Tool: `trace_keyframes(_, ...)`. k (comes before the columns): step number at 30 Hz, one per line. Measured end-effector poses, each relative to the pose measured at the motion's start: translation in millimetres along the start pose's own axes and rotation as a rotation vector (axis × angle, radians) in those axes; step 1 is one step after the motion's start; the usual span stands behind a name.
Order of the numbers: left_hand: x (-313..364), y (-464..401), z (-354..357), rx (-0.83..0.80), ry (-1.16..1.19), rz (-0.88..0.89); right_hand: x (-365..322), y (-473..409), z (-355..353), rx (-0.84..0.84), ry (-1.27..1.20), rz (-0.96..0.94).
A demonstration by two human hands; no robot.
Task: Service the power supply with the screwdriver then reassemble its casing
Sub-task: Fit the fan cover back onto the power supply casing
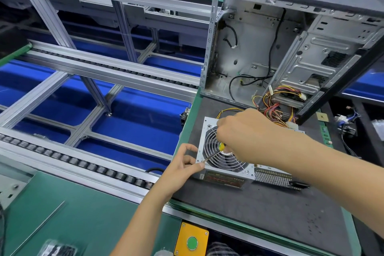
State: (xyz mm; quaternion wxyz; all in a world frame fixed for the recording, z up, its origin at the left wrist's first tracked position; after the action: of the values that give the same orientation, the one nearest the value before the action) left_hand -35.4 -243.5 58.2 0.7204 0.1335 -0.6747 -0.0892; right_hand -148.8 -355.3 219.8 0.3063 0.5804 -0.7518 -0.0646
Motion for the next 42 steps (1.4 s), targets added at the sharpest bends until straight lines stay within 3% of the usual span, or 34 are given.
trace_keyframes(9, -1, 1, -1, -0.017, -0.002, 0.005, 6, -1, -2, -0.037, -0.030, 0.007)
trace_keyframes(15, -2, 0, -3, -0.037, 0.002, -0.005, -4, -5, -11, -0.029, -0.042, -0.122)
trace_keyframes(24, -4, 1, -2, -0.043, 0.080, 0.009, -17, -15, -23, 0.045, 0.136, -0.232)
trace_keyframes(33, -16, 1, -2, 0.024, 0.259, 0.021, -2, -12, -19, -0.097, 0.125, -0.191)
trace_keyframes(39, -22, -1, 1, 0.088, 0.332, 0.045, -5, -8, -18, 0.045, 0.206, -0.246)
trace_keyframes(42, -25, -1, 3, 0.109, 0.333, 0.066, -4, -8, -18, 0.027, 0.219, -0.261)
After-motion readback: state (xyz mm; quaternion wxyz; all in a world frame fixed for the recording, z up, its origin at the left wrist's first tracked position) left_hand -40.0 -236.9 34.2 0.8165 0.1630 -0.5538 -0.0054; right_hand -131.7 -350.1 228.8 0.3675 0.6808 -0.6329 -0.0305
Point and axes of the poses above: each hand's wrist, its own y-axis away from the middle knuckle, its own z-axis out of the palm, x = y × z, the point moved 1 cm from there along -y, towards the middle knuckle, and after that the axes turned 11 degrees about -x, right-handed, at the moved point
